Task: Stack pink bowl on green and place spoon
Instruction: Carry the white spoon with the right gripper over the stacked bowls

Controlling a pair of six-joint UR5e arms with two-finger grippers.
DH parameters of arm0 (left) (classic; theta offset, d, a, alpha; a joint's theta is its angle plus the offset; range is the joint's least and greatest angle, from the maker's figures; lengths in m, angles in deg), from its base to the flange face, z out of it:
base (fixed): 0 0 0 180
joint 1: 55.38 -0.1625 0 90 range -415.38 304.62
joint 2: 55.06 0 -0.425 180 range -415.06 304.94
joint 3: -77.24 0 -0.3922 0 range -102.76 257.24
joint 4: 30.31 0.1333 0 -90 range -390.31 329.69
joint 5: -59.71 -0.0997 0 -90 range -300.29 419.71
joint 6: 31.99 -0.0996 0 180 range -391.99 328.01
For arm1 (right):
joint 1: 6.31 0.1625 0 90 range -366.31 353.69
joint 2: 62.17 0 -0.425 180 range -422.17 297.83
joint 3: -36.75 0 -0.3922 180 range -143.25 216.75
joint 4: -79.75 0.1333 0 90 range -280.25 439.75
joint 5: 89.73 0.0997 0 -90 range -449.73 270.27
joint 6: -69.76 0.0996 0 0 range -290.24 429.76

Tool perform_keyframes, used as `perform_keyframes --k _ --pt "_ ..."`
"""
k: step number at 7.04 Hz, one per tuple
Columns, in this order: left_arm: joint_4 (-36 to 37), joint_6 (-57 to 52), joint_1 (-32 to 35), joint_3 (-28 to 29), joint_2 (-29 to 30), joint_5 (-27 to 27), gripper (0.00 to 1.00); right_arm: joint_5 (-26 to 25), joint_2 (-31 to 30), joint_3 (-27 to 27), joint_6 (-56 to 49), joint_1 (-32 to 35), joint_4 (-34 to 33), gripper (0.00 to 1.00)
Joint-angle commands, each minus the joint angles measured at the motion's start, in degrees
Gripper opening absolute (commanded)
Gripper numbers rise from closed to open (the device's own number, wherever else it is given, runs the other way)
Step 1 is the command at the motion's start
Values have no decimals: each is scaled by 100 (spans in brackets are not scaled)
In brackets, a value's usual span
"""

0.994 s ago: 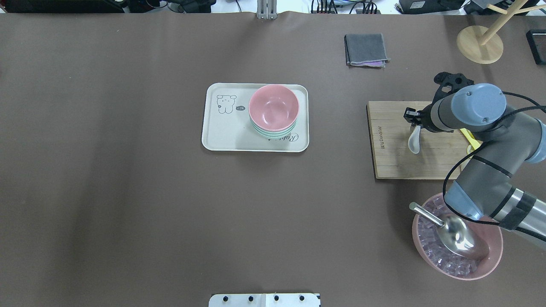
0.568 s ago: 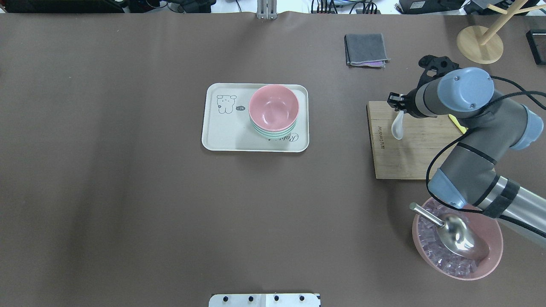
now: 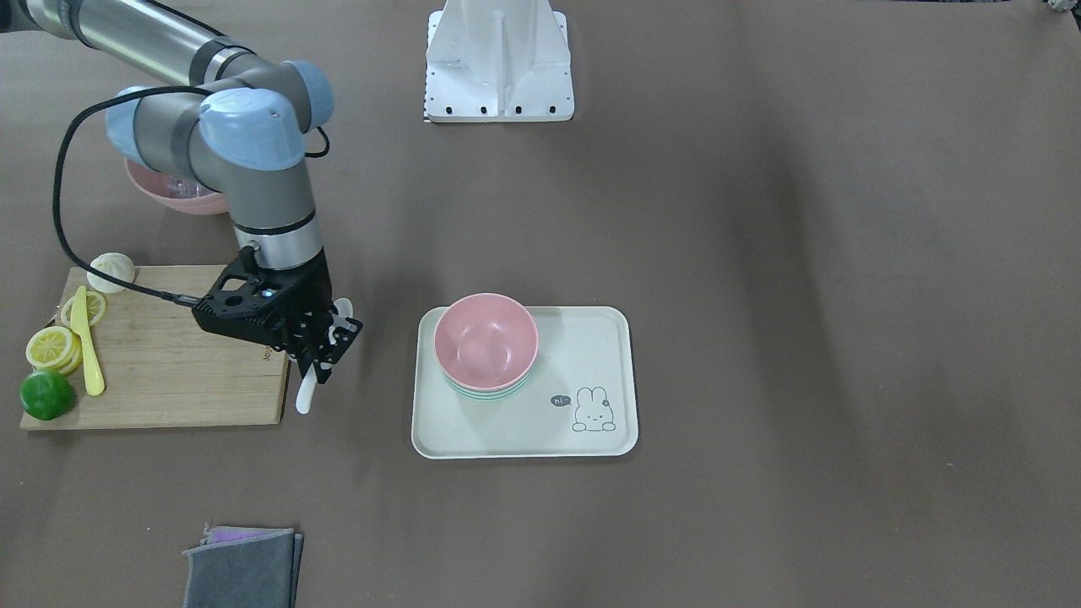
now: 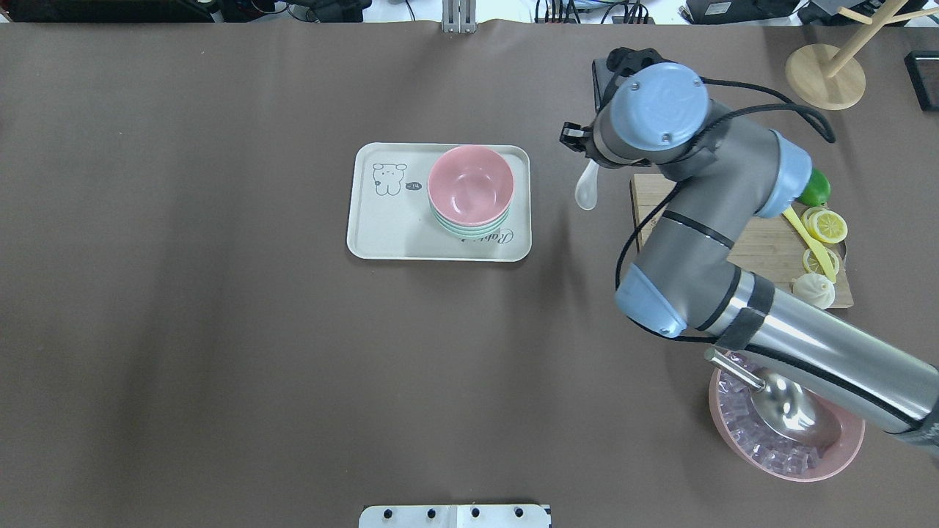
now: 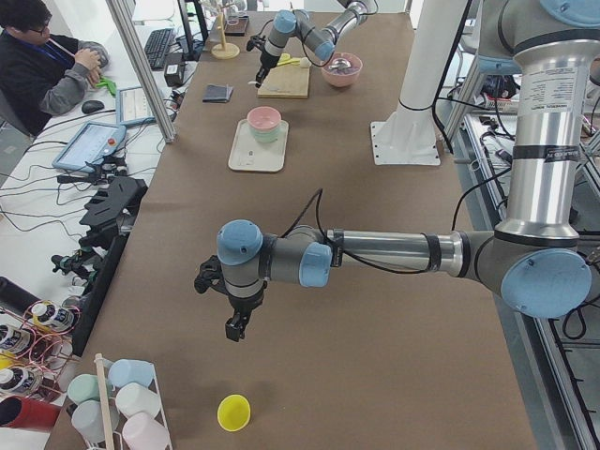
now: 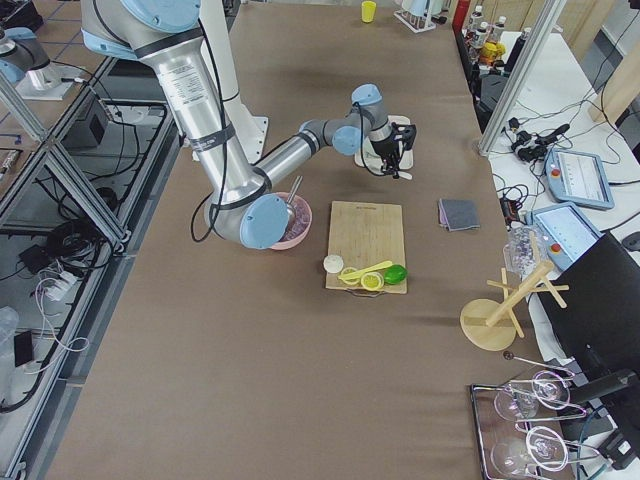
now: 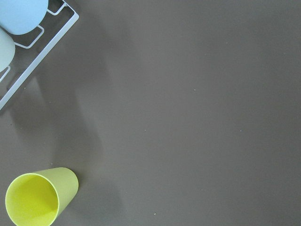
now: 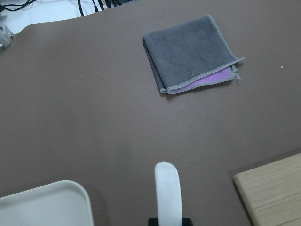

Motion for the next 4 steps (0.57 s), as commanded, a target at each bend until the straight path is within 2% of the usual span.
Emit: perform_keyframes --k 1,3,4 --pt "0 0 0 24 0 9 98 -309 936 249 513 -385 -687 0" --pt "0 0 0 68 -9 9 98 -774 1649 1187 961 -772 -732 0" --pt "0 0 0 85 -35 9 98 -933 1643 1244 963 -904 -740 0"
